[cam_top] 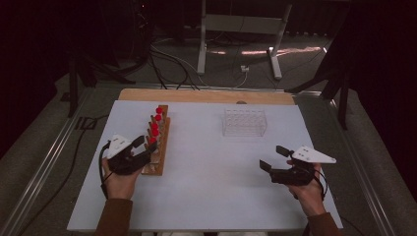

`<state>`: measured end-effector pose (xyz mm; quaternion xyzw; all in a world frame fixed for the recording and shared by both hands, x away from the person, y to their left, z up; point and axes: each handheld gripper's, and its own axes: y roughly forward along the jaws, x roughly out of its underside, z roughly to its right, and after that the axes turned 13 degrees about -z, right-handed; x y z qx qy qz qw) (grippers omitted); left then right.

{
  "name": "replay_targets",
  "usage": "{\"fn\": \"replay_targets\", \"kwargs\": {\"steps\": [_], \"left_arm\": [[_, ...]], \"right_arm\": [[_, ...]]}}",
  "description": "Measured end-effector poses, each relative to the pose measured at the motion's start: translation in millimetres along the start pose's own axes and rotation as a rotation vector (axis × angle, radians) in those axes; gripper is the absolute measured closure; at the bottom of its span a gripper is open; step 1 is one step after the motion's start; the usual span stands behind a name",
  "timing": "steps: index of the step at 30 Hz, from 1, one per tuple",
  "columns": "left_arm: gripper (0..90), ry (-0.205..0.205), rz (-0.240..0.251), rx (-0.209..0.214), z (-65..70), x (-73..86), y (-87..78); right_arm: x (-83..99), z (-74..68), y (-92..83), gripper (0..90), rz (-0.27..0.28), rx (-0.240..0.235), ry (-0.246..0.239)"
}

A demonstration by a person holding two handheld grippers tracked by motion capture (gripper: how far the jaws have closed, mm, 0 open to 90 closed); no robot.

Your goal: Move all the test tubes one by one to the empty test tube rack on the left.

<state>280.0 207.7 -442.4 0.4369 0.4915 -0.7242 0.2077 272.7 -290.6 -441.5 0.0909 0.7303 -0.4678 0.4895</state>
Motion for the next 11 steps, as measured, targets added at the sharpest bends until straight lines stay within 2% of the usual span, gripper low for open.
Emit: {"fn": "replay_targets", "kwargs": {"steps": [1, 3, 5, 6, 7, 8, 11], "left_arm": [[33.4, -0.018, 0.027, -0.007, -4.0, 4.0, -8.4], [19.1, -0.049, 0.079, -0.052, -11.1, 13.4, -27.4], [11.8, -0.064, 0.097, -0.095, -19.7, 22.9, -45.7], [3.8, -0.070, 0.107, -0.106, -23.0, 27.0, -52.6], [1.1, -0.073, 0.115, -0.113, -25.4, 29.9, -56.9], [0.7, -0.078, 0.127, -0.114, -28.0, 33.2, -60.9], [0.6, -0.082, 0.125, -0.139, -31.9, 37.4, -64.5]], "right_arm": [[6.0, 1.6, -2.4, 9.9, -0.001, 0.013, 0.006], [18.2, 4.6, -7.0, 6.1, 0.003, 0.056, 0.020], [28.6, 8.3, -10.8, 2.5, 0.012, 0.071, 0.048], [33.5, 9.6, -12.4, 1.6, 0.017, 0.087, 0.051], [36.4, 10.4, -13.7, 1.6, 0.030, 0.104, 0.060], [37.8, 11.2, -14.6, 1.5, 0.042, 0.102, 0.070], [37.8, 10.9, -16.2, 1.0, 0.074, 0.114, 0.077]]}}
